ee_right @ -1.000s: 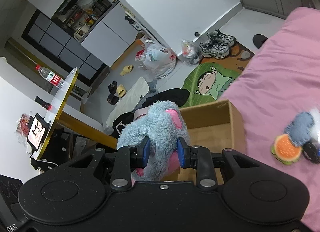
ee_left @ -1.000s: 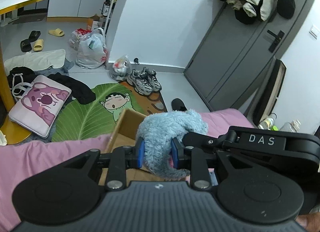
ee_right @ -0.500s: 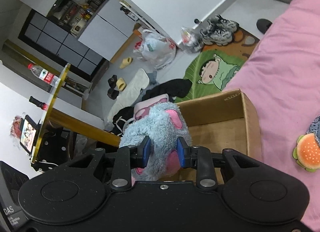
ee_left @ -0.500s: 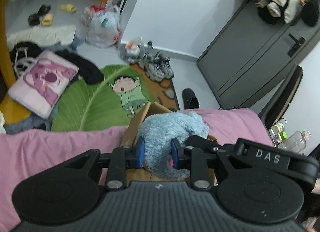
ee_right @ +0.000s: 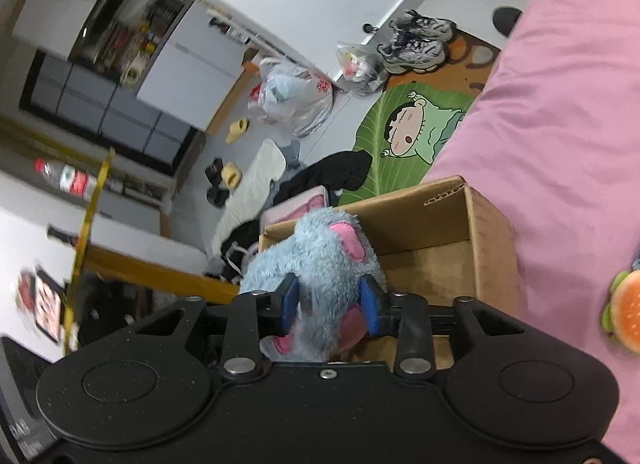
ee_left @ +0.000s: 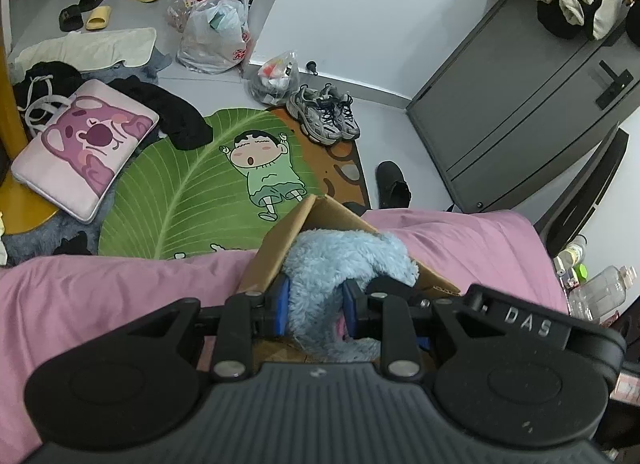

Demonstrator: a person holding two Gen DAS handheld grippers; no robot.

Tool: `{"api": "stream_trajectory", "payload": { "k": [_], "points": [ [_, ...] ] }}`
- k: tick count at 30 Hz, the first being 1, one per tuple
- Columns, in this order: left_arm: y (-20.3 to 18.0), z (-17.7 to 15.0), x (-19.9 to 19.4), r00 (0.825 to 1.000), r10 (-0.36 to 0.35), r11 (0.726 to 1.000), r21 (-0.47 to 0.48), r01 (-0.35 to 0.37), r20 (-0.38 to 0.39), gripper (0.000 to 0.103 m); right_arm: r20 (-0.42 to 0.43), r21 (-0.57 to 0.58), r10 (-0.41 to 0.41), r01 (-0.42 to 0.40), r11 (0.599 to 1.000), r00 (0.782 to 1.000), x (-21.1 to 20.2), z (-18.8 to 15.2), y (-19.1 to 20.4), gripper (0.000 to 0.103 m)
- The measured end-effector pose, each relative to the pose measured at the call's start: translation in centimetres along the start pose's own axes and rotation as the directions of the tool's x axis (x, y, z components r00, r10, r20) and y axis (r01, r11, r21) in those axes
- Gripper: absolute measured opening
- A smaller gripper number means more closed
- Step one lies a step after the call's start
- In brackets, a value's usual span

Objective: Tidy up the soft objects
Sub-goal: 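Open both grippers to drop the fuzzy plush into the box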

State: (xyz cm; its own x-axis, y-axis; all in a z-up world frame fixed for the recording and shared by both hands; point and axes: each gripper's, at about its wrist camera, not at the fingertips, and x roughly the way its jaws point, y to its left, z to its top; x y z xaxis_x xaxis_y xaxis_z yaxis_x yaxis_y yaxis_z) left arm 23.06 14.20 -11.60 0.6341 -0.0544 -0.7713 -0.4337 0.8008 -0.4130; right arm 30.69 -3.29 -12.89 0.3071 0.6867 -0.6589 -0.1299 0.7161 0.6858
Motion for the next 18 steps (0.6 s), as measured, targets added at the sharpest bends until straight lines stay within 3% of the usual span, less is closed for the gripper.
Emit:
{"api": "stream_trajectory", "payload": {
  "k": [5,8,9,18],
  "points": [
    [-0.3,0.0,0.3,1.0,0.004,1.0,0.005,-0.004,-0.007,0.03,0.001,0.008,-0.001,0.001,1.0,1.0,-0.3,0.0,0.1,0.043],
    [-0.4,0.0,0.2,1.0,0.007,1.0,-0.002,-0.007,-0.025,0.033,0.005,-0.003,-0.02,0.02,1.0,1.0,-0.7,-0.1,0.4,0.058],
    [-0.4,-0.1,0.1,1.0,0.005,1.0,0.0,-0.005,-0.03,0.038,0.012,-0.01,-0.034,0.034,0.999,0.999,-1.0,-0.2,0.5,0.066],
    [-2.2,-0.7,-3.1,0.998,0.057,0.997,0.048,-0.059,0.032,0.066,0.047,-0.033,-0.039,0.04,0.999,0.998,-5.4,0.0,0.7,0.072]
  ]
}}
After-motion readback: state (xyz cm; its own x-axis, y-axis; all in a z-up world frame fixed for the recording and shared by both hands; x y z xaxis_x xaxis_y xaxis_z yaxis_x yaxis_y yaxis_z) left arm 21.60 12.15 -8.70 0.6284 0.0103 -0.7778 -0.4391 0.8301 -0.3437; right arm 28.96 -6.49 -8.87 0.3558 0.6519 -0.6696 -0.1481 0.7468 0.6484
